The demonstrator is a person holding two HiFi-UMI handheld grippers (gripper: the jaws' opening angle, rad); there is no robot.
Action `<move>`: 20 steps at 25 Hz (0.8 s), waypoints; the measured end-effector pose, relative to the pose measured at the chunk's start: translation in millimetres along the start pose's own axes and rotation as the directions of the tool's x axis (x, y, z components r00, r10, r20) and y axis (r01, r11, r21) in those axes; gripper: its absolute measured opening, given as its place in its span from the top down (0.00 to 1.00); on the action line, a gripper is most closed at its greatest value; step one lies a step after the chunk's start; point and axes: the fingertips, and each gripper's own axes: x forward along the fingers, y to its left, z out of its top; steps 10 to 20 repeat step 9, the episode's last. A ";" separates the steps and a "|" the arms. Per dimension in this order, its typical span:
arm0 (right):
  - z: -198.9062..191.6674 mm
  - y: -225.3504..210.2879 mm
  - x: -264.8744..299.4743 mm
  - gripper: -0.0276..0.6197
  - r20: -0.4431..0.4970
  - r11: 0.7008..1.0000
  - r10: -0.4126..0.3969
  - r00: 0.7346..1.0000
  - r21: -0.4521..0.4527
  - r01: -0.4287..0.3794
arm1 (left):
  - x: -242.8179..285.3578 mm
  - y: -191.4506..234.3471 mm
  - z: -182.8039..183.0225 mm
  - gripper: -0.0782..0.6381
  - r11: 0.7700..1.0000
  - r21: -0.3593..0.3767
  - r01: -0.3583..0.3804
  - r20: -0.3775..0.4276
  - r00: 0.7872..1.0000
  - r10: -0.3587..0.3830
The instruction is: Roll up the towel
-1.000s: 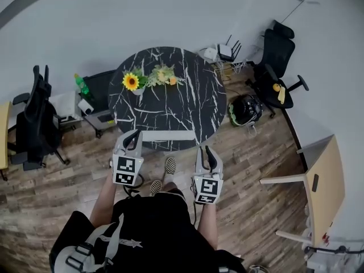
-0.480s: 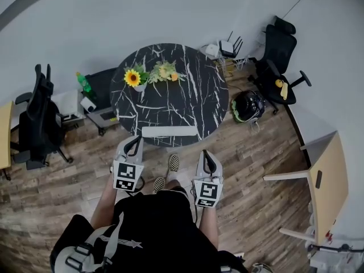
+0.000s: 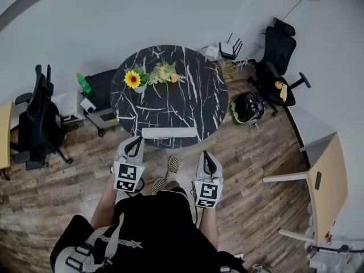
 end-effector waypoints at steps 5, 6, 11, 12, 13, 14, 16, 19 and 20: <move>-4.0 -1.1 -0.4 0.95 0.001 1.000 -0.002 1.000 0.001 0.002 | 0.9 -1.3 -1.0 0.88 1.000 0.001 0.000 -0.001 1.000 0.000; -2.5 -0.8 -0.7 0.95 0.000 1.000 -0.002 1.000 0.002 0.002 | 0.8 -1.6 -1.2 0.88 1.000 0.002 0.001 -0.002 1.000 -0.001; 0.5 1.9 -0.9 0.95 0.006 1.000 0.009 1.000 0.001 -0.009 | 0.2 -2.2 -0.7 0.88 1.000 0.002 0.003 0.000 1.000 -0.003; 0.5 1.9 -0.9 0.95 0.006 1.000 0.009 1.000 0.001 -0.009 | 0.2 -2.2 -0.7 0.88 1.000 0.002 0.003 0.000 1.000 -0.003; 0.5 1.9 -0.9 0.95 0.006 1.000 0.009 1.000 0.001 -0.009 | 0.2 -2.2 -0.7 0.88 1.000 0.002 0.003 0.000 1.000 -0.003; 0.5 1.9 -0.9 0.95 0.006 1.000 0.009 1.000 0.001 -0.009 | 0.2 -2.2 -0.7 0.88 1.000 0.002 0.003 0.000 1.000 -0.003; 0.5 1.9 -0.9 0.95 0.006 1.000 0.009 1.000 0.001 -0.009 | 0.2 -2.2 -0.7 0.88 1.000 0.002 0.003 0.000 1.000 -0.003; 0.5 1.9 -0.9 0.95 0.006 1.000 0.009 1.000 0.001 -0.009 | 0.2 -2.2 -0.7 0.88 1.000 0.002 0.003 0.000 1.000 -0.003; 0.5 1.9 -0.9 0.95 0.006 1.000 0.009 1.000 0.001 -0.009 | 0.2 -2.2 -0.7 0.88 1.000 0.002 0.003 0.000 1.000 -0.003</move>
